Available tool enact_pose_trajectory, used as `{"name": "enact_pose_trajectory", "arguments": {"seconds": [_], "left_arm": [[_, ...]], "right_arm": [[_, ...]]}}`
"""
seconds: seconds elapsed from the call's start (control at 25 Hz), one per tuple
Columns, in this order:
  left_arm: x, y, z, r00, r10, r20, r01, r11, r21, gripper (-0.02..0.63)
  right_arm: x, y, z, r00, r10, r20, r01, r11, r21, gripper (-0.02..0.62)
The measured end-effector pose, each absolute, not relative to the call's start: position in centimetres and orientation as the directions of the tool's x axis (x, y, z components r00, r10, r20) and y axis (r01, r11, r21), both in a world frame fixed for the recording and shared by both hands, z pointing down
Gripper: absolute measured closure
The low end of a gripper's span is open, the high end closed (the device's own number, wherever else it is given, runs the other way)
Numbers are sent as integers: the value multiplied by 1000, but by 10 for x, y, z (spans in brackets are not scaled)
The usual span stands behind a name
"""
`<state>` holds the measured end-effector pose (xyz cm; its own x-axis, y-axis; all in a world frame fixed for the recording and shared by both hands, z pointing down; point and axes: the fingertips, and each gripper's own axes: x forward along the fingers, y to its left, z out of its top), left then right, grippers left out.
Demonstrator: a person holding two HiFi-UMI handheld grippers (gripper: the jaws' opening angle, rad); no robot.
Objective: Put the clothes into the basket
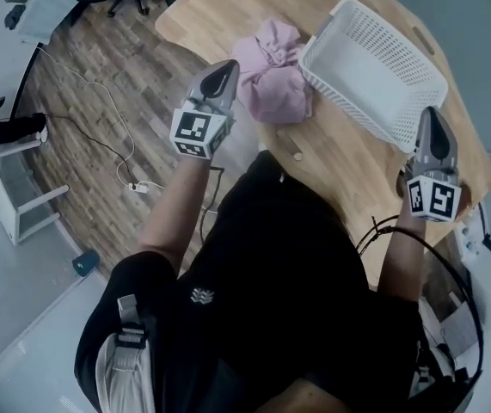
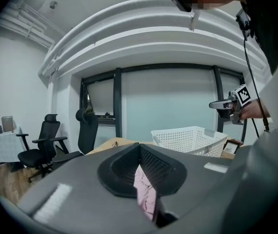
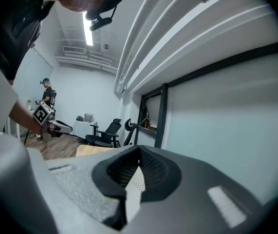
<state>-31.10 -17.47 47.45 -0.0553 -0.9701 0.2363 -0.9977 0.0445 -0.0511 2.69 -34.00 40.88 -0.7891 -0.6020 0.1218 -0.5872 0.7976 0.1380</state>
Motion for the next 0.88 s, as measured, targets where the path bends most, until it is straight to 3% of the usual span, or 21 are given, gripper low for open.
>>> {"name": "enact_pose_trajectory", "arguments": {"seconds": [0.28,0.4,0.6,0.76,0.88], "left_arm": [[-335,-203,520,33,-965,259,-999,-38,-16,598],[-338,-210,545,81,-956,281,-996,-84,2,569],[-344,-217,581,168,-935,313,-986,-158,59,420],[-346,-226,611,206,-920,332,-976,-168,140,248],[-344,-233,630,217,-905,366,-974,-179,135,198]], "right_arm": [[11,-349,429,-747,-649,145,-627,760,171,594],[3,-356,437,-725,-669,167,-644,743,183,594],[-5,-360,452,-695,-691,197,-660,722,208,594],[-4,-363,462,-662,-718,216,-681,696,228,594],[-5,-366,462,-649,-729,219,-684,685,251,594]]}}
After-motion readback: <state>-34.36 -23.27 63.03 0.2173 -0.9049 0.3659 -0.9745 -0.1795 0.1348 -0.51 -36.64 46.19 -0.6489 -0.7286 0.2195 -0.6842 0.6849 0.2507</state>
